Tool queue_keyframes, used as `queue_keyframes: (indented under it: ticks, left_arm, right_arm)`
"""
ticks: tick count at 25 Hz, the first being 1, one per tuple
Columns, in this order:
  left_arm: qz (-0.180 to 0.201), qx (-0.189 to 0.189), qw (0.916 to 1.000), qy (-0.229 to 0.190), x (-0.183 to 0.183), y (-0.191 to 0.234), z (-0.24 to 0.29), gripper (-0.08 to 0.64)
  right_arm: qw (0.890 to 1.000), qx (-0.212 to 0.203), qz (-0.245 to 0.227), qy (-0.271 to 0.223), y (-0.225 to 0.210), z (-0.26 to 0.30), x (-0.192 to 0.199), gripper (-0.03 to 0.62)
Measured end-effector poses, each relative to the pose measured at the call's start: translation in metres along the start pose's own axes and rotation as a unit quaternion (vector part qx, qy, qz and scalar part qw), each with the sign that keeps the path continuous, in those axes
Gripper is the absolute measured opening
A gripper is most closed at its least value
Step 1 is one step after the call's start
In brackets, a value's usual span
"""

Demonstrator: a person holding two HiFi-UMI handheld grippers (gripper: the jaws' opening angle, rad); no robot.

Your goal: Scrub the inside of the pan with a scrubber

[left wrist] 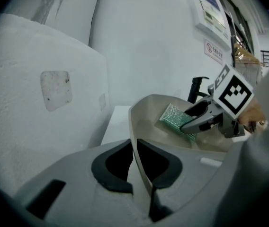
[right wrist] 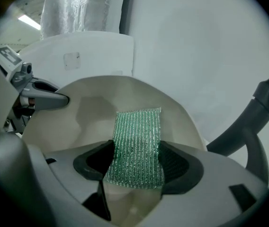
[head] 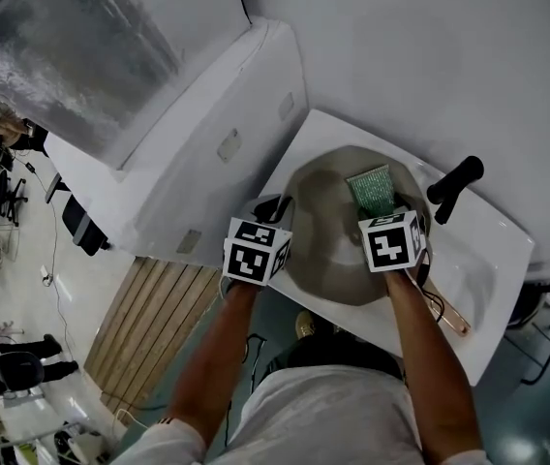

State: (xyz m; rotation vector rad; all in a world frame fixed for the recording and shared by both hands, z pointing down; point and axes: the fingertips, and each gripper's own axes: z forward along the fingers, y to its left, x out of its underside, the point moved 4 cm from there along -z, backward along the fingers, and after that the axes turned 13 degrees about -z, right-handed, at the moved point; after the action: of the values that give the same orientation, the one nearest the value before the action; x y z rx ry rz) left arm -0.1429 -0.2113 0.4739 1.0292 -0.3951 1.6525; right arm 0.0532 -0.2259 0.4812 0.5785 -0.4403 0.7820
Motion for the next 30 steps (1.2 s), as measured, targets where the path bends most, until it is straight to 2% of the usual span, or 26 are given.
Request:
queue_keyframes:
  ticks: [4,8,18,30]
  left_arm:
    - [-0.003,0.005,1.0000,0.001,0.001,0.001,0.000,0.040]
    - [-0.006,0.008,0.9999,0.003,0.003,0.002,0.001,0.040]
    - [-0.009,0.010,0.9999,0.005,0.003,0.002,0.002,0.040]
    - [-0.005,0.016,0.9998,0.005,0.003,0.002,0.003,0.040]
  right_arm:
    - [1.000,-0.012,-0.003,-0.011,0.007,-0.007,-0.003,0.304]
    - [0.998,-0.042,-0.025,-0.026,0.034,-0.007,-0.018,0.304]
    - [0.993,-0.102,-0.053,-0.014,0.091,0.014,-0.029,0.304]
    - [0.994,-0.080,-0.052,0.048,0.055,0.011,0.004,0.304]
